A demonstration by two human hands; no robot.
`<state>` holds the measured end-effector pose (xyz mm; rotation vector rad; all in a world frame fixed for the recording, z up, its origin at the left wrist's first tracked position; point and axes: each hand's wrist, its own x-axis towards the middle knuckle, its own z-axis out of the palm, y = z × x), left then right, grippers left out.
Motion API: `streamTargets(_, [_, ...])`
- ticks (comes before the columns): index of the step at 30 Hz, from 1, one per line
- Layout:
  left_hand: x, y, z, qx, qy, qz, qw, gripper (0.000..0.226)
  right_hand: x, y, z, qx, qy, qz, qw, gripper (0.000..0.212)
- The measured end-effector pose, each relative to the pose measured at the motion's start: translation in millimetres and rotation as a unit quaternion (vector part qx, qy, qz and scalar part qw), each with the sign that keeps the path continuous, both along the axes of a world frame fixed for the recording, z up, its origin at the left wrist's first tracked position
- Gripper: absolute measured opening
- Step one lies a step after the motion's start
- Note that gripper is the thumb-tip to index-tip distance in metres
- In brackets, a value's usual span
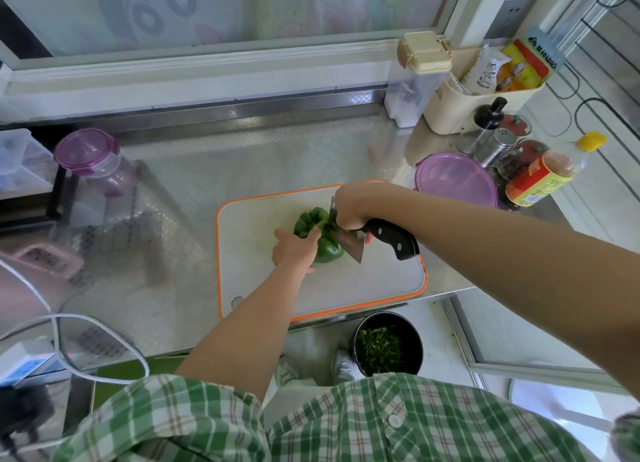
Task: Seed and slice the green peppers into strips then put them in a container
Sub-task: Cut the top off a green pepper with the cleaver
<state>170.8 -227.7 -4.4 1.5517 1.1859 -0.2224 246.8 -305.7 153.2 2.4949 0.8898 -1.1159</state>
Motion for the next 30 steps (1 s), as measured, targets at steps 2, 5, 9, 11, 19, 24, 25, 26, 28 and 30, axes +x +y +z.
streamTargets(2, [-0.2, -0.3, 1.2, 0.004, 0.004, -0.004, 1.000, 0.059, -1.1, 3.0, 1.4, -0.025, 0.003, 0.019, 0.999, 0.025])
streamTargets(5, [0.5, -0.9, 2.8, 0.015, 0.009, -0.009, 1.000, 0.063, -1.0, 10.0, 2.7, -0.056, 0.000, 0.040, 0.998, 0.019])
streamTargets(9, [2.2, 0.9, 3.2, 0.016, 0.004, -0.008, 1.000, 0.062, 3.7, 21.1, -3.7, -0.049, 0.003, 0.019, 0.999, 0.027])
streamTargets(11, [2.9, 2.1, 2.5, 0.011, -0.005, -0.005, 1.000, 0.058, 9.4, 20.0, -5.2, -0.034, 0.018, -0.012, 0.999, 0.029])
streamTargets(19, [3.8, 3.9, -7.2, 0.012, -0.024, -0.006, 1.000, 0.056, 18.1, 5.2, -2.4, -0.032, 0.055, -0.034, 0.997, 0.028])
streamTargets(24, [4.7, 3.8, -8.7, 0.017, -0.024, 0.000, 1.000, 0.058, 18.1, 22.1, -3.9, -0.056, 0.035, 0.013, 0.998, 0.030])
streamTargets(25, [4.8, 4.2, -8.9, 0.018, -0.023, -0.001, 1.000, 0.058, 19.4, 20.5, -2.9, -0.063, 0.042, 0.009, 0.997, 0.030])
streamTargets(26, [4.9, 4.5, -9.1, 0.020, -0.022, -0.005, 1.000, 0.059, 21.4, 18.4, -2.0, -0.068, 0.054, 0.002, 0.996, 0.030])
streamTargets(28, [6.0, 5.7, -12.4, 0.035, -0.013, -0.026, 0.999, 0.063, 24.9, 16.4, -1.3, -0.072, 0.073, -0.021, 0.995, 0.028])
streamTargets(30, [6.7, 6.4, -14.0, 0.047, -0.008, -0.037, 0.998, 0.062, 24.2, 18.7, -4.4, -0.071, 0.070, -0.019, 0.995, 0.028])
